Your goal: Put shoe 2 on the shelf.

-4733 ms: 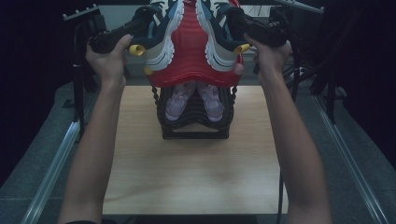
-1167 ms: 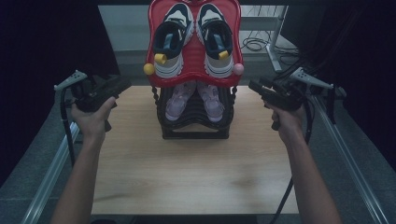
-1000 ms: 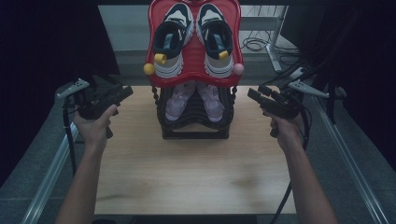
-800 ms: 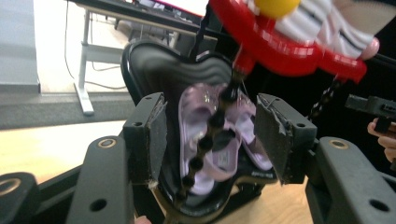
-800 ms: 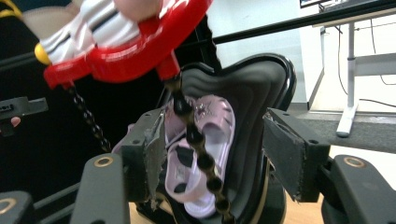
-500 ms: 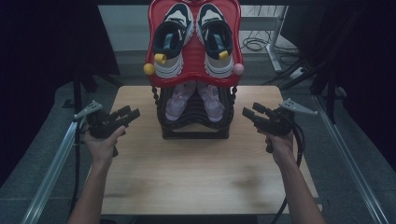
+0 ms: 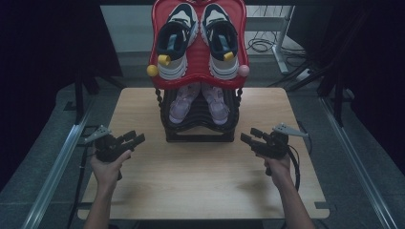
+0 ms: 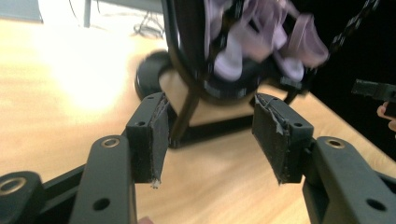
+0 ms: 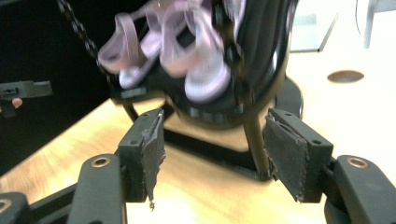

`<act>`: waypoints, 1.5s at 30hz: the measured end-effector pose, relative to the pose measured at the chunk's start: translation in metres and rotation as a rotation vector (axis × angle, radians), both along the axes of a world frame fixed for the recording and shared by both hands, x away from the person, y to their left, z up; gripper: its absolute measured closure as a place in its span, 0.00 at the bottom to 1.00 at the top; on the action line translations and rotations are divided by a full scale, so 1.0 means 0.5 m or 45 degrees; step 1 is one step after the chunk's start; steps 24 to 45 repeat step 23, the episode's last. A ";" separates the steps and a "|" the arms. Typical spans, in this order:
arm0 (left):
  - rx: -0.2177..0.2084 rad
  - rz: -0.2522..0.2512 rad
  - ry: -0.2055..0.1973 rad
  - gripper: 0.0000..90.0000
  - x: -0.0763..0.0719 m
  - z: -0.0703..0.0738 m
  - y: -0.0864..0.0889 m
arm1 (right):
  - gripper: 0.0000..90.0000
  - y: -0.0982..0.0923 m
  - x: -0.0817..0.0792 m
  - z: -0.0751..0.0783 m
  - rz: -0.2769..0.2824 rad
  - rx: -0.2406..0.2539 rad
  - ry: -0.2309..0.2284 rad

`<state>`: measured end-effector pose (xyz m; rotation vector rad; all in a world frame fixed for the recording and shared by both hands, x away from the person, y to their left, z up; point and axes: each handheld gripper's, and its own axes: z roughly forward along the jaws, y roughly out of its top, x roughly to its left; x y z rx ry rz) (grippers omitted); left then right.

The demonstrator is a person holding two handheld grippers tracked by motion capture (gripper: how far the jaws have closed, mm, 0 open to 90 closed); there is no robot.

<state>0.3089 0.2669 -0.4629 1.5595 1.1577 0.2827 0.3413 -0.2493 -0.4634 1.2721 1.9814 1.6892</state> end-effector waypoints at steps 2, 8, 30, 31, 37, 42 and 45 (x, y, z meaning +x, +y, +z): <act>0.024 -0.022 0.023 0.51 -0.007 -0.020 -0.007 | 0.43 -0.003 -0.011 -0.022 0.001 -0.018 0.021; 0.057 -0.055 0.072 0.52 -0.013 -0.048 -0.016 | 0.44 -0.012 -0.033 -0.060 -0.001 -0.023 0.068; 0.064 -0.101 0.093 0.50 -0.021 -0.057 -0.021 | 0.44 -0.015 -0.051 -0.072 -0.034 -0.162 0.022; 0.064 -0.101 0.093 0.50 -0.021 -0.057 -0.021 | 0.44 -0.015 -0.051 -0.072 -0.034 -0.162 0.022; 0.064 -0.101 0.093 0.50 -0.021 -0.057 -0.021 | 0.44 -0.015 -0.051 -0.072 -0.034 -0.162 0.022; 0.064 -0.101 0.093 0.50 -0.021 -0.057 -0.021 | 0.44 -0.015 -0.051 -0.072 -0.034 -0.162 0.022; 0.064 -0.101 0.093 0.50 -0.021 -0.057 -0.021 | 0.44 -0.015 -0.051 -0.072 -0.034 -0.162 0.022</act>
